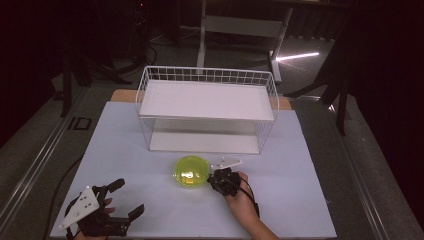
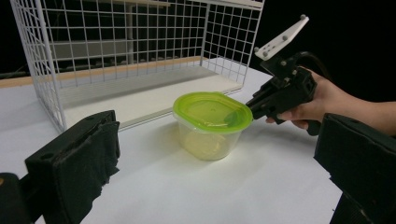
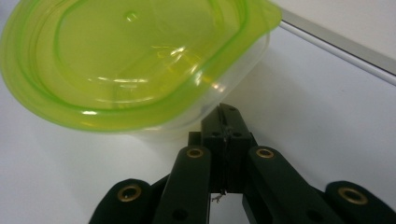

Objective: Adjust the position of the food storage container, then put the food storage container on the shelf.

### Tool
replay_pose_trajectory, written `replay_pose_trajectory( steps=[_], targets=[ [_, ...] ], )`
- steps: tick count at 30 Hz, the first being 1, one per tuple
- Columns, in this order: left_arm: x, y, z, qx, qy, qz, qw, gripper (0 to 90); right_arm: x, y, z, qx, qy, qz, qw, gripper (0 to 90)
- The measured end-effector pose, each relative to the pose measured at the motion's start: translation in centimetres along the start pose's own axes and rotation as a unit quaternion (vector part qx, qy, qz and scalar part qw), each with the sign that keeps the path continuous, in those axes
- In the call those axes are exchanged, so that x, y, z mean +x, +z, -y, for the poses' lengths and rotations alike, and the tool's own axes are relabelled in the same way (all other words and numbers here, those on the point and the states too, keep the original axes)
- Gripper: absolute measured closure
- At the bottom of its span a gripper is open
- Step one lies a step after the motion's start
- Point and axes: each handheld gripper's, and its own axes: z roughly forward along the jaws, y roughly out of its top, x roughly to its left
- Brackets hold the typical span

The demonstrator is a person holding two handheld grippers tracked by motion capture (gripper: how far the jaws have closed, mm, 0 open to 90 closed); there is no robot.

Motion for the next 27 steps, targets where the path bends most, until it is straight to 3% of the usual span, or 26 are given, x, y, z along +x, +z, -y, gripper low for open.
replay_pose_trajectory(
  steps=[5, 12, 13, 14, 15, 18, 20, 22, 24, 27],
  targets=[
    [0.1, 0.2, 0.0, 0.006, 0.000, 0.002, 1.0000, 1.0, -0.2, -1.0, 0.7, -0.001, -0.006, 0.012, 0.9999, 86.9],
    [0.0, 0.4, -0.1, 0.012, 0.007, 0.005, 0.9999, 1.0, -0.5, -3.3, 1.5, -0.023, -0.011, 0.024, 0.9994, 66.9],
    [0.0, 0.4, -0.1, 0.013, 0.008, 0.007, 0.9999, 1.0, -0.3, -4.2, 1.7, -0.035, -0.018, 0.030, 0.9988, 58.9],
    [0.0, 0.5, -0.1, 0.017, 0.010, 0.010, 0.9998, 1.0, -0.3, -4.2, 1.7, -0.035, -0.018, 0.030, 0.9988, 58.9],
    [0.0, 0.6, -0.1, 0.017, 0.007, 0.014, 0.9997, 1.0, 0.0, -5.0, 1.7, -0.050, -0.013, 0.023, 0.9984, 47.0],
    [0.1, 0.8, -0.2, 0.019, -0.003, 0.020, 0.9996, 1.0, 0.2, -5.5, 1.7, -0.058, -0.013, 0.024, 0.9979, 41.6],
    [0.0, 1.1, -0.4, 0.024, -0.003, 0.023, 0.9994, 1.0, 0.8, -6.5, 1.4, -0.082, -0.020, 0.010, 0.9964, 25.7],
    [-0.1, 1.3, -0.8, 0.031, 0.001, 0.028, 0.9991, 1.0, 1.1, -7.1, 1.2, -0.090, -0.017, -0.011, 0.9957, 15.6],
    [-0.3, 1.5, -1.2, 0.039, 0.008, 0.035, 0.9986, 1.0, 1.3, -7.7, 1.0, -0.105, -0.014, -0.020, 0.9942, 15.3],
    [-0.3, 2.3, -2.1, 0.058, 0.012, 0.065, 0.9961, 1.0, 1.7, -8.3, 0.7, -0.118, -0.018, -0.034, 0.9922, 13.9]
  ],
)
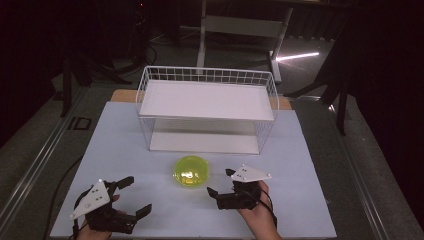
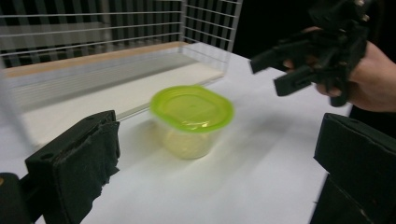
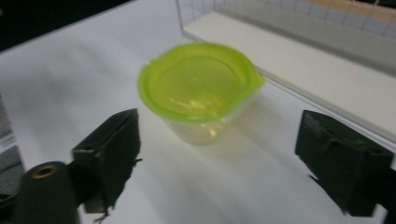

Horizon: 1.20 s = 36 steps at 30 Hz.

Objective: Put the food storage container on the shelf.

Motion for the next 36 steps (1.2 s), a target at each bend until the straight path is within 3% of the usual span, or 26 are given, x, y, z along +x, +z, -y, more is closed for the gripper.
replay_pose_trajectory(
  steps=[1, 3, 5, 8, 10, 19, 21, 25, 28, 30, 34, 36],
  targets=[
    [0.0, 0.2, -0.3, 0.001, 0.005, 0.007, 1.0000, 1.0, 0.1, 0.0, -0.1, -0.001, -0.003, -0.002, 1.0000, 13.8],
    [0.0, 0.7, -0.8, 0.007, 0.019, 0.001, 0.9998, 1.0, 0.3, -0.2, -0.3, -0.010, -0.004, -0.004, 0.9999, 15.2],
    [0.2, 1.2, -1.3, 0.012, 0.017, 0.003, 0.9998, 1.0, 0.5, -0.2, -0.6, -0.012, -0.015, -0.006, 0.9998, 15.8],
    [0.5, 1.8, -2.0, 0.006, -0.001, 0.024, 0.9997, 1.0, 0.7, -0.2, -1.1, -0.015, -0.032, -0.012, 0.9993, 20.1],
    [0.6, 2.1, -2.4, 0.005, 0.006, 0.024, 0.9997, 1.0, 0.7, -0.2, -1.5, -0.020, -0.037, -0.001, 0.9991, 21.8],
    [0.9, 3.7, -4.0, 0.019, -0.003, 0.028, 0.9994, 1.0, 0.1, 0.5, -3.1, -0.032, -0.023, 0.015, 0.9991, 18.8],
    [1.6, 4.3, -4.6, 0.019, -0.012, 0.027, 0.9994, 1.0, -0.1, 0.7, -3.6, -0.042, -0.011, 0.014, 0.9989, 17.3],
    [2.2, 4.9, -5.2, 0.024, -0.014, 0.014, 0.9995, 1.0, -0.5, 1.1, -4.1, -0.053, -0.021, 0.013, 0.9983, 15.1],
    [2.4, 5.5, -5.5, 0.034, -0.009, 0.012, 0.9993, 1.0, -0.9, 1.4, -4.3, -0.053, -0.016, 0.015, 0.9984, 14.9],
    [2.5, 6.0, -5.6, 0.035, -0.014, 0.009, 0.9992, 1.0, -1.2, 1.7, -4.5, -0.038, -0.009, 0.024, 0.9989, 14.8],
    [2.9, 7.0, -5.7, 0.045, -0.021, 0.004, 0.9988, 1.0, -1.8, 2.5, -4.5, -0.032, 0.031, 0.012, 0.9989, 13.8],
    [3.2, 7.6, -5.6, 0.052, -0.028, 0.001, 0.9983, 1.0, -2.1, 2.8, -4.4, -0.032, 0.040, 0.000, 0.9987, 13.5]
  ],
)
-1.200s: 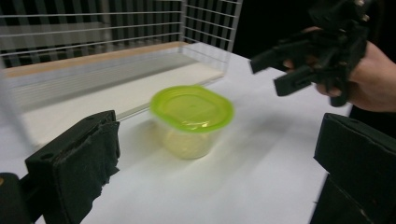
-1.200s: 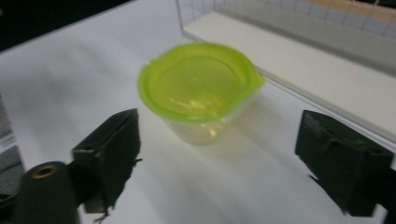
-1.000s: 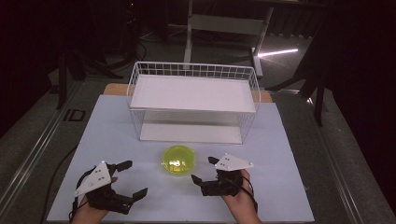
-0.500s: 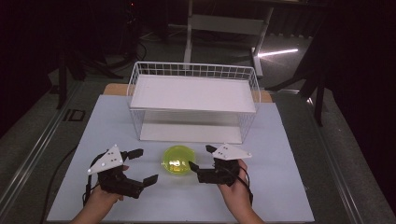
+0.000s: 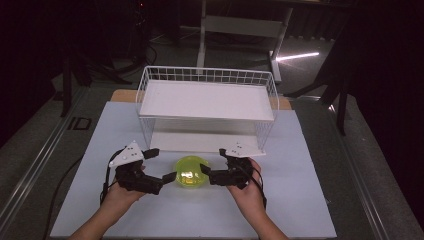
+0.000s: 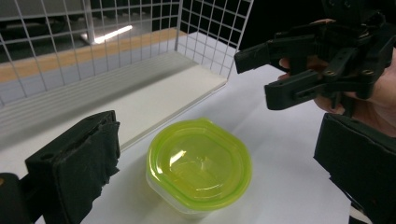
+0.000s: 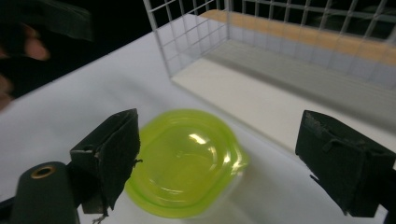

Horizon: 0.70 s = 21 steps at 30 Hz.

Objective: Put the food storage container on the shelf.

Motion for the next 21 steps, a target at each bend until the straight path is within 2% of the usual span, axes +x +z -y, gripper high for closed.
replay_pose_trajectory(
  steps=[4, 5, 7, 9, 10, 12, 14, 17, 21],
  targets=[
    [0.5, 1.3, 0.2, 0.024, -0.005, -0.015, 0.9996, 1.0, -0.1, 0.7, 0.2, 0.007, 0.001, 0.020, 0.9998, 15.1],
    [0.7, 1.5, 0.3, 0.033, -0.009, -0.020, 0.9992, 1.1, -0.2, 0.9, 0.2, 0.008, 0.000, 0.023, 0.9997, 17.3],
    [1.0, 1.9, 0.5, 0.034, -0.024, -0.017, 0.9990, 1.3, -0.4, 1.1, 0.3, 0.008, 0.005, 0.027, 0.9996, 23.9],
    [1.2, 2.2, 0.8, 0.035, -0.034, -0.022, 0.9986, 9.7, -0.6, 1.5, 0.3, 0.012, 0.010, 0.028, 0.9995, 26.0],
    [1.3, 2.4, 1.0, 0.040, -0.038, -0.026, 0.9981, 10.4, -0.6, 1.6, 0.5, 0.016, 0.013, 0.029, 0.9994, 29.5],
    [1.6, 2.6, 1.4, 0.042, -0.051, -0.023, 0.9975, 12.3, -0.7, 1.9, 0.8, 0.023, 0.020, 0.028, 0.9991, 30.5],
    [1.7, 2.8, 1.9, 0.050, -0.063, -0.033, 0.9962, 14.5, -0.7, 2.1, 1.2, 0.031, 0.019, 0.031, 0.9989, 32.9],
    [1.9, 3.1, 2.8, 0.065, -0.082, -0.050, 0.9932, 15.1, -0.7, 2.3, 1.7, 0.044, 0.034, 0.035, 0.9978, 36.8],
    [2.4, 3.3, 3.6, 0.072, -0.107, -0.055, 0.9901, 17.7, -0.7, 2.6, 2.2, 0.056, 0.036, 0.038, 0.9971, 37.6]
  ],
)
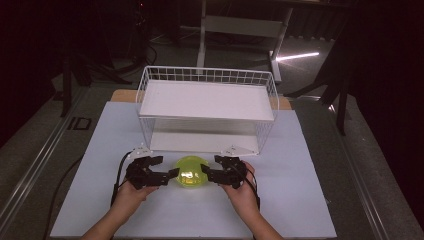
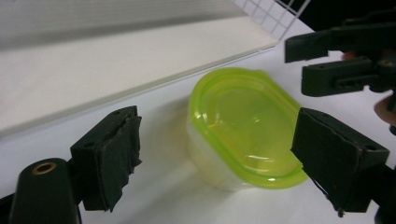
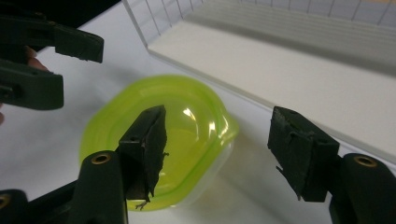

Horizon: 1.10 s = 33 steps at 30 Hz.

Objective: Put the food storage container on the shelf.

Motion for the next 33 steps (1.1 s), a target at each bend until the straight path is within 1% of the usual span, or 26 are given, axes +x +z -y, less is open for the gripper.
replay_pose_trajectory(
  steps=[1, 2, 4, 5, 6, 7, 9, 10, 11, 12, 13, 15, 16, 17, 18, 20, 21, 22, 23, 24, 26, 28, 29, 30, 31, 33],
  targets=[
    [0.1, 0.1, 0.0, 0.001, -0.001, 0.000, 1.0000, 22.1, 0.0, 0.1, 0.1, 0.003, 0.000, 0.001, 1.0000, 37.7],
    [0.2, 0.2, 0.0, 0.003, -0.002, 0.002, 1.0000, 22.5, 0.0, 0.1, 0.2, 0.003, 0.001, 0.004, 1.0000, 38.1],
    [0.2, 0.3, 0.0, 0.005, -0.004, 0.001, 1.0000, 23.2, -0.1, 0.2, 0.3, 0.003, 0.002, 0.003, 1.0000, 38.7],
    [0.2, 0.6, -0.2, 0.011, -0.008, 0.002, 0.9999, 23.2, -0.1, 0.3, 0.3, 0.005, 0.006, 0.001, 1.0000, 38.7],
    [0.1, 0.7, -0.3, 0.012, -0.009, 0.000, 0.9999, 29.2, -0.1, 0.4, 0.5, 0.005, 0.010, 0.005, 0.9999, 38.7],
    [-0.1, 0.8, -0.3, 0.013, -0.009, -0.004, 0.9999, 29.5, -0.2, 0.5, 0.5, 0.007, 0.010, 0.004, 0.9999, 38.7],
    [-0.2, 1.2, -0.3, 0.025, -0.013, -0.013, 0.9995, 32.5, -0.2, 0.7, 0.6, 0.011, 0.018, 0.007, 0.9997, 38.8],
    [-0.3, 1.5, -0.3, 0.029, -0.014, -0.016, 0.9994, 32.5, -0.2, 0.9, 0.7, 0.013, 0.020, 0.005, 0.9997, 38.8],
    [-0.3, 1.6, -0.2, 0.033, -0.013, -0.018, 0.9992, 33.3, -0.2, 1.0, 0.8, 0.014, 0.019, 0.008, 0.9997, 38.7],
    [-0.3, 1.8, -0.2, 0.037, -0.016, -0.021, 0.9989, 33.3, -0.2, 1.1, 0.8, 0.018, 0.019, 0.010, 0.9996, 38.7],
    [-0.3, 1.9, -0.1, 0.040, -0.018, -0.019, 0.9988, 33.6, -0.3, 1.2, 0.9, 0.019, 0.022, 0.007, 0.9995, 38.8],
    [-0.1, 2.1, 0.2, 0.048, -0.027, -0.020, 0.9983, 33.7, -0.4, 1.2, 1.0, 0.023, 0.023, 0.009, 0.9994, 38.7],
    [-0.1, 2.1, 0.2, 0.048, -0.027, -0.020, 0.9983, 34.9, -0.4, 1.2, 1.0, 0.023, 0.023, 0.009, 0.9994, 38.7],
    [0.1, 2.2, 0.3, 0.049, -0.040, -0.005, 0.9980, 34.9, -0.4, 1.2, 1.0, 0.026, 0.026, 0.005, 0.9993, 38.7],
    [0.2, 2.2, 0.3, 0.050, -0.041, -0.002, 0.9979, 37.4, -0.5, 1.2, 1.1, 0.027, 0.028, 0.002, 0.9992, 38.8],
    [0.1, 2.2, 0.2, 0.052, -0.039, -0.007, 0.9979, 41.0, -0.5, 1.2, 1.1, 0.028, 0.029, 0.000, 0.9992, 39.0],
    [0.0, 2.1, 0.2, 0.055, -0.036, -0.012, 0.9978, 44.5, -0.5, 1.2, 1.1, 0.028, 0.029, -0.001, 0.9992, 39.7],
    [0.0, 2.1, 0.2, 0.055, -0.036, -0.012, 0.9978, 45.9, -0.5, 1.2, 1.1, 0.028, 0.029, -0.001, 0.9992, 39.7],
    [0.1, 2.0, 0.3, 0.062, -0.045, -0.006, 0.9971, 45.9, -0.6, 1.2, 1.1, 0.031, 0.032, -0.003, 0.9990, 39.8],
    [0.1, 2.0, 0.3, 0.062, -0.048, -0.003, 0.9969, 49.5, -0.6, 1.2, 1.2, 0.032, 0.032, -0.008, 0.9989, 41.0],
    [0.3, 2.0, 0.3, 0.064, -0.061, 0.007, 0.9961, 50.3, -0.7, 1.2, 1.2, 0.036, 0.042, -0.012, 0.9984, 41.3],
    [0.2, 2.0, 0.4, 0.062, -0.058, 0.012, 0.9963, 53.8, -0.9, 1.3, 1.2, 0.038, 0.049, -0.019, 0.9979, 44.4],
    [0.2, 2.0, 0.3, 0.064, -0.058, 0.016, 0.9961, 53.9, -1.0, 1.3, 1.2, 0.041, 0.056, -0.022, 0.9973, 45.1],
    [0.2, 2.0, 0.3, 0.066, -0.061, 0.022, 0.9957, 55.6, -1.0, 1.3, 1.2, 0.042, 0.059, -0.025, 0.9971, 48.9],
    [0.2, 1.9, 0.3, 0.069, -0.063, 0.024, 0.9953, 56.8, -1.0, 1.2, 1.2, 0.045, 0.061, -0.034, 0.9966, 52.2],
    [0.2, 1.9, 0.2, 0.076, -0.063, 0.028, 0.9947, 58.4, -0.8, 1.1, 1.1, 0.052, 0.058, -0.036, 0.9963, 56.2]
  ],
)
